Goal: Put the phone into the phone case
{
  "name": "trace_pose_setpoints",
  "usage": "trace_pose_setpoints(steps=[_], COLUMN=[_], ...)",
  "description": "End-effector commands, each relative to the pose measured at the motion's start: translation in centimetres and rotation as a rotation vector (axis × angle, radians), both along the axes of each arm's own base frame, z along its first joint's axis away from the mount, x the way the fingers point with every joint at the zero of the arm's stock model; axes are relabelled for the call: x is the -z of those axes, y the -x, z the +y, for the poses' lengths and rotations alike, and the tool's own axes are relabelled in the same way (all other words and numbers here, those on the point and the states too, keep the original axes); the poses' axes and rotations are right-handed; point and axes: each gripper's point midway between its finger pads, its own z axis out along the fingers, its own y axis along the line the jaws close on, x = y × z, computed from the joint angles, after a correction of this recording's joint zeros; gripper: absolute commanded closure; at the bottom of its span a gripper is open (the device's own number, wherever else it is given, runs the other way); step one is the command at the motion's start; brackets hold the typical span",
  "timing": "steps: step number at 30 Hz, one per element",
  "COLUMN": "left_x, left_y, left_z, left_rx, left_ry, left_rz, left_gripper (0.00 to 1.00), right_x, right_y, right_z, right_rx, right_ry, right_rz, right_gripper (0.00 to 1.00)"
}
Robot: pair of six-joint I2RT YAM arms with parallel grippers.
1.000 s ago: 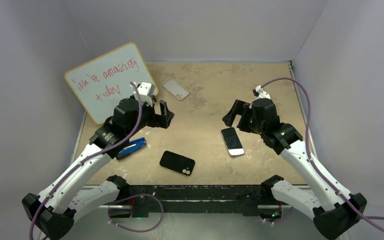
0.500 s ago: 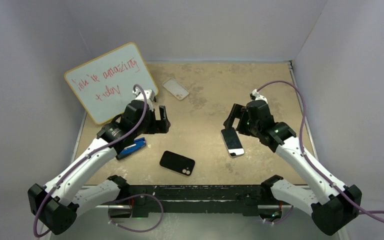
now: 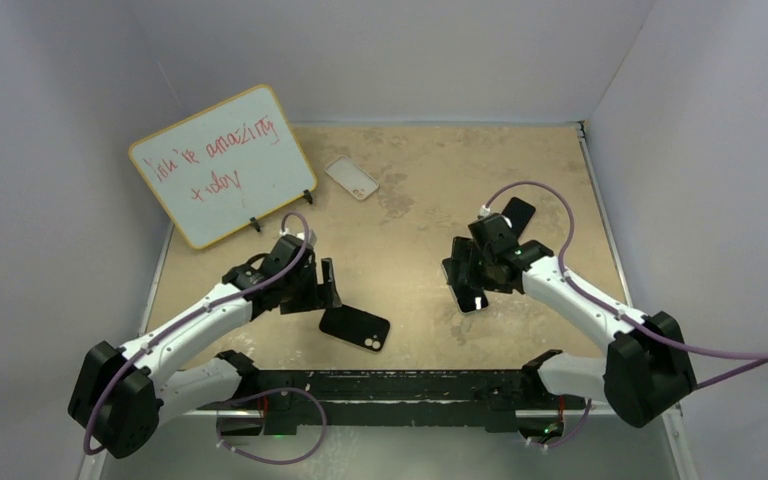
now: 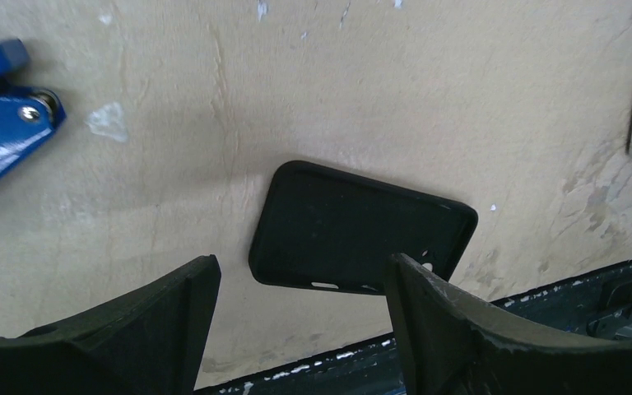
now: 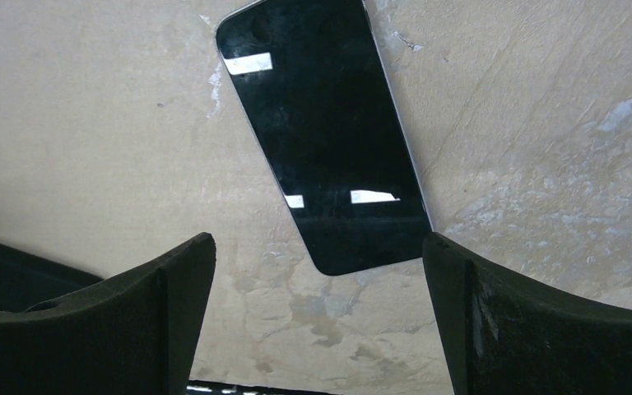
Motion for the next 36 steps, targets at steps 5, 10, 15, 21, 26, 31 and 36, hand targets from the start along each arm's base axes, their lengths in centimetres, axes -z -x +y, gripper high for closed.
trace_pose_setpoints(steps=[5,10,15,21,26,31,36], left_x=[2.1,2.8,3.9,4.8,4.9,4.6,3.5], left_y=[0.9,1.2,1.7,2.3,1.9,1.0,-1.4], left_z=[-1.4,-1.5,-1.2,-1.3,-1.6,-2.9,-5.1], left_rx=[0.004,-0.001,0.002,0.018,0.023,0.046,0.066], left_ry=[0.067,0.077,0.059,0.063,0.072,0.126,0.202], left_rz=[0.079,0.093,0.113,0.145,0.139,0.110,0.037], left_gripper=[0.28,0.32,0.34,0.38,0.38,0.42,0.43], right_x=[1.7,2.4,3.0,3.7,4.6,5.1,5.2], right_y=[-0.7,-0.8,-1.0,-1.3,-1.3,-1.0,-0.9], right_z=[-0.2,-0.2,-0.2,-0.2,-0.1,-0.2,-0.1], right_rx=[-0.075,-0.099,-0.127,-0.148,-0.168,-0.177,-0.183], right_ry=[0.059,0.077,0.093,0.111,0.116,0.125,0.116], right_rz=[0.016,0.022,0.028,0.040,0.059,0.072,0.075], right_gripper=[0.04,0.02,0.01,0.01,0.01,0.01,0.02])
